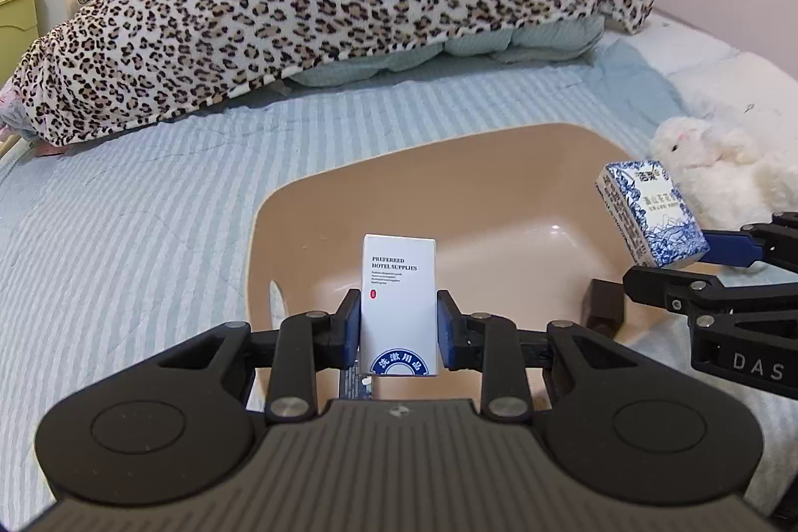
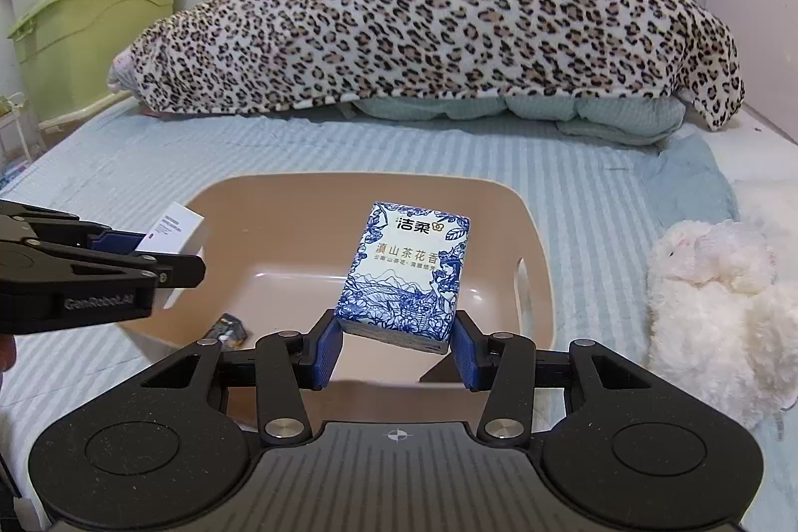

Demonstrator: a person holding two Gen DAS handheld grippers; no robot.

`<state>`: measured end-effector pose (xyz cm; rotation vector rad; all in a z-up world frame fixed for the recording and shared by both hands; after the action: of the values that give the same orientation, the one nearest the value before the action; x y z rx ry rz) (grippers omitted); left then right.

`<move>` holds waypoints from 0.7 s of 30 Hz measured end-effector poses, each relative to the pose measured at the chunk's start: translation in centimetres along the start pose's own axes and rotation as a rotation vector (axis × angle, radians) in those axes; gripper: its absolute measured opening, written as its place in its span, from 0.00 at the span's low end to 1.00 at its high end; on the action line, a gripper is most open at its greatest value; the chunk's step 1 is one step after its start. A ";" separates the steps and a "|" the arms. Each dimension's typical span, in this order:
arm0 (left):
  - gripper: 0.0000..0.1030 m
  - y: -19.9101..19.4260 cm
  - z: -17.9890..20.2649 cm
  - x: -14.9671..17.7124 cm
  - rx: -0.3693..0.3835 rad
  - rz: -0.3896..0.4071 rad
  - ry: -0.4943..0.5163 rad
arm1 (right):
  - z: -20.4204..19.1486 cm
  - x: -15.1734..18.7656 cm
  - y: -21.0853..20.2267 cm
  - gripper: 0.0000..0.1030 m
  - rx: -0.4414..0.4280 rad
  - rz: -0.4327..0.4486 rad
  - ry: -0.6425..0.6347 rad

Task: Organize objects
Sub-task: 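Carry both items over the basket and open both tools to release them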

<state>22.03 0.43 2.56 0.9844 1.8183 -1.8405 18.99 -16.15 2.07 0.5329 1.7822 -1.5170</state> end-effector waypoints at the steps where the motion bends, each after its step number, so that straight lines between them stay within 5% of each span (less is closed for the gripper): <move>1: 0.31 0.7 0.1 0.0 -0.004 -0.012 -0.002 | 0.0 -0.1 0.5 0.43 0.003 -0.006 0.000; 8: 0.31 4.5 0.2 0.8 -0.014 -0.103 -0.030 | 0.4 -0.1 3.6 0.43 0.030 -0.059 -0.005; 16: 0.32 4.4 0.1 1.1 -0.025 -0.107 -0.024 | 0.4 0.5 5.1 0.42 0.040 -0.093 0.003; 21: 0.69 1.7 0.0 0.6 -0.024 -0.054 -0.028 | 0.5 0.3 4.0 0.56 0.029 -0.078 0.018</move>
<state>22.79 0.36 0.96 0.9047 1.8627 -1.8503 21.75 -15.83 -0.86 0.4986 1.8162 -1.5976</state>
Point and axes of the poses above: each gripper's, at about its wrist camera, not at the fingertips, and y roughly the way its jaws point, z to its right, x to its underside, the point moved 2 cm from there along y, roughly the way its jaws point, and after that the axes turned 2 degrees about -z, right-handed, at the moved point
